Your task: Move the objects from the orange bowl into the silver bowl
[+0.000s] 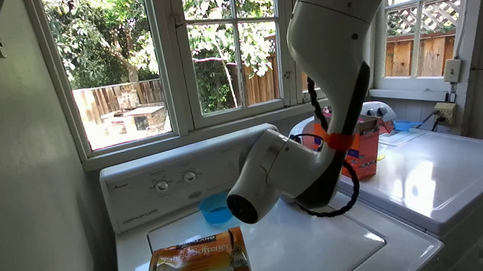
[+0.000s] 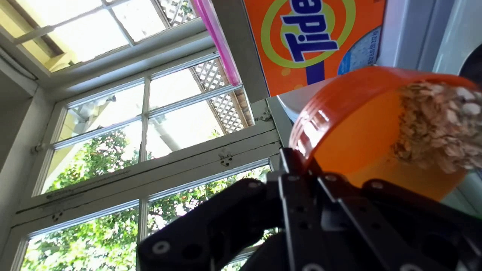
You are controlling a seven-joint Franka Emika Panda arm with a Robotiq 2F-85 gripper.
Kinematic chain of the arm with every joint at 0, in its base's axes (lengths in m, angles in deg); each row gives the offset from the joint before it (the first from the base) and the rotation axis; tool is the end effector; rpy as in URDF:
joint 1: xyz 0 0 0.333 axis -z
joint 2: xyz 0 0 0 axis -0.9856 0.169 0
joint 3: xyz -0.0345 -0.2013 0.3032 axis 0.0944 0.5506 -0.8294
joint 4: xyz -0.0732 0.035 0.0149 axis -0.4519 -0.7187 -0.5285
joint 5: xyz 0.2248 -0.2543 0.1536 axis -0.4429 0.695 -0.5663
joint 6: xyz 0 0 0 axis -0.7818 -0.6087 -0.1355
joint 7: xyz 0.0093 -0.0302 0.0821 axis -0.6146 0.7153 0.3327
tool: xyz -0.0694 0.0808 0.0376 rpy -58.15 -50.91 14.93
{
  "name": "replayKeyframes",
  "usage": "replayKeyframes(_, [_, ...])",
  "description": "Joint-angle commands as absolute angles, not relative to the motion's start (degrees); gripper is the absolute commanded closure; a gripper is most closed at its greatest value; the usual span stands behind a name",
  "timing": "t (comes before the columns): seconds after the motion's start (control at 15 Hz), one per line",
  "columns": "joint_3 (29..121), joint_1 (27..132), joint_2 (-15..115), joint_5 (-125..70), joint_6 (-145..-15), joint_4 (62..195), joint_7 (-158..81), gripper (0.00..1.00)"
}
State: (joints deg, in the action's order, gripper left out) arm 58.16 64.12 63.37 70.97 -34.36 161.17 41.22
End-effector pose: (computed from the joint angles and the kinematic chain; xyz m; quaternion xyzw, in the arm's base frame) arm 0.5258 0.1570 0.2438 0.7012 0.1019 0.3413 0.6176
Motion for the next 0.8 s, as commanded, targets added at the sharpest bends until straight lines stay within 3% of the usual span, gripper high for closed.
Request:
replayKeyframes(0.0, [58.08,62.97,66.77,73.76,-29.95,159.89,38.90,0.98])
replayKeyframes(0.73, [57.30,61.64,69.04,76.83,-24.42,158.63,34.72,0.98])
